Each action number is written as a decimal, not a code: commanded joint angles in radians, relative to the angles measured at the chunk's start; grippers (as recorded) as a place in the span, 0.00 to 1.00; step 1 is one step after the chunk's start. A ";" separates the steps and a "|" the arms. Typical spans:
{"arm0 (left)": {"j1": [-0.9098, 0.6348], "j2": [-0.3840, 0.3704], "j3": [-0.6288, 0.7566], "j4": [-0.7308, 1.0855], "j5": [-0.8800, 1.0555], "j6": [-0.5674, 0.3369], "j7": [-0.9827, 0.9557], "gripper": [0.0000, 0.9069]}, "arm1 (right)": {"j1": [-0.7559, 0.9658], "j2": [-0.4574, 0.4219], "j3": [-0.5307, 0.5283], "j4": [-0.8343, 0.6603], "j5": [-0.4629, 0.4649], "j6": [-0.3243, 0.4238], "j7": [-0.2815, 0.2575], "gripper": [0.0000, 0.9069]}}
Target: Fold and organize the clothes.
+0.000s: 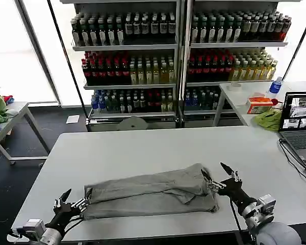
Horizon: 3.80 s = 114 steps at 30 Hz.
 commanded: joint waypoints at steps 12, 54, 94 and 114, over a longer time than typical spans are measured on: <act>-0.062 -0.132 0.136 0.139 0.101 -0.105 -0.107 1.00 | -0.033 0.018 0.034 0.029 0.035 0.088 -0.021 1.00; -0.065 -0.142 0.052 0.148 0.047 -0.092 -0.062 0.00 | -0.001 0.017 0.022 0.102 0.088 0.073 -0.007 1.00; -0.301 0.200 0.361 -0.016 -0.300 0.017 -0.263 0.01 | -0.113 0.115 0.027 0.114 0.022 0.104 -0.014 1.00; -0.389 0.043 0.582 0.064 -0.294 0.023 -0.305 0.01 | -0.179 0.105 0.068 0.111 0.003 0.143 -0.022 1.00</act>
